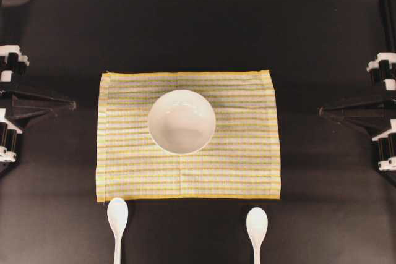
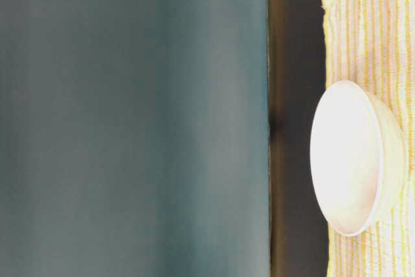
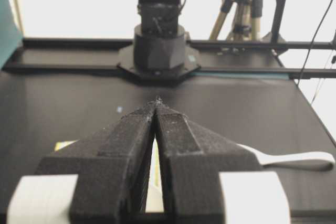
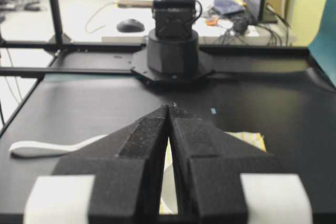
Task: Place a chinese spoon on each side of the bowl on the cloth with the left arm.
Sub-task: 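Move the left gripper over the right white spoon below the cloth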
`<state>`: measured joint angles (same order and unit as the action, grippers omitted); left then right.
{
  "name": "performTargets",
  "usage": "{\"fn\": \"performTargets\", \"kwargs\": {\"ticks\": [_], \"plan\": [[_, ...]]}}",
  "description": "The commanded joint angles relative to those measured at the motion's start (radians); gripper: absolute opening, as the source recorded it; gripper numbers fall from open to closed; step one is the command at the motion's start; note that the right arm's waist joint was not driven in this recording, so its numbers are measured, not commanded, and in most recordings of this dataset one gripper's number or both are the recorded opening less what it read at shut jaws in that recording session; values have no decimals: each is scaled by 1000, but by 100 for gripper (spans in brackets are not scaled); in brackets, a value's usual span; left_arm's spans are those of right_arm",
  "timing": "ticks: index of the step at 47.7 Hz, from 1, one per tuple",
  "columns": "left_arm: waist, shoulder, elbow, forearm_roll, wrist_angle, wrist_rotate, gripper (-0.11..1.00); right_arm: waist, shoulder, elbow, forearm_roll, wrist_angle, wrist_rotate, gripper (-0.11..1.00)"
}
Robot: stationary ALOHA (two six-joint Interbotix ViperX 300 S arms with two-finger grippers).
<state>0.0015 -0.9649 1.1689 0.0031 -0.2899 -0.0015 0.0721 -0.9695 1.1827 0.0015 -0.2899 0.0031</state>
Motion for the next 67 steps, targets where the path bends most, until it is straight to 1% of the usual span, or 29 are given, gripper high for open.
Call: {"fn": "performTargets", "kwargs": {"ticks": [1, 2, 4, 5, 7, 8, 10, 11, 17, 23, 27, 29, 37, 43, 47, 49, 55, 60, 63, 65, 67], "plan": [[-46, 43, -21, 35, -8, -92, 5, 0, 9, 0, 2, -3, -5, 3], [-49, 54, -28, 37, -6, -117, 5, 0, 6, 6, 2, 2, -6, 3], [-51, 80, -34, 37, -8, -172, 2, 0, 5, 14, 2, 14, -8, 7], [-52, 94, -38, 37, -8, -201, 0, 0, 3, 15, 2, 21, -8, 6], [-54, 124, -48, 38, -6, -261, 0, 0, 2, 15, 2, 38, -8, 0], [-55, 140, -54, 38, -8, -290, 0, 0, 0, 15, 2, 46, -8, -1], [-60, 175, -63, 38, -6, -347, 0, 2, -2, 15, 2, 60, -8, -1], [-64, 202, -72, 38, -8, -387, 0, 0, -3, 15, 2, 66, -5, -1], [-77, 324, -120, 38, -6, -529, 0, 0, -11, 15, 2, 86, -3, -1], [-97, 442, -179, 38, 0, -649, 0, 0, -17, 18, 2, 94, -3, -1], [-109, 511, -224, 38, 11, -704, 0, 0, -20, 20, 2, 98, -3, -1], [-121, 551, -258, 38, 21, -716, 0, 0, -21, 21, 2, 104, -3, -1], [-155, 689, -374, 40, 58, -730, 0, 0, -23, 21, 2, 123, -3, -1], [-179, 796, -459, 38, 78, -732, 1, 0, -23, 23, 2, 126, -3, -1], [-196, 870, -532, 40, 110, -730, 3, 0, -23, 23, 2, 126, -2, -1], [-201, 900, -565, 40, 127, -729, 6, 2, -25, 23, 2, 127, -3, -1], [-210, 999, -672, 38, 178, -729, 24, 0, -25, 25, 2, 127, -2, -1], [-209, 1077, -742, 38, 198, -727, 51, 0, -26, 26, 2, 126, -2, -1], [-209, 1118, -772, 38, 199, -727, 70, 0, -26, 28, 2, 126, -2, -1], [-207, 1150, -792, 40, 198, -727, 79, 0, -26, 28, 2, 126, 2, -1], [-207, 1178, -808, 40, 198, -727, 85, 2, -26, 29, 0, 126, 3, -1]]}}
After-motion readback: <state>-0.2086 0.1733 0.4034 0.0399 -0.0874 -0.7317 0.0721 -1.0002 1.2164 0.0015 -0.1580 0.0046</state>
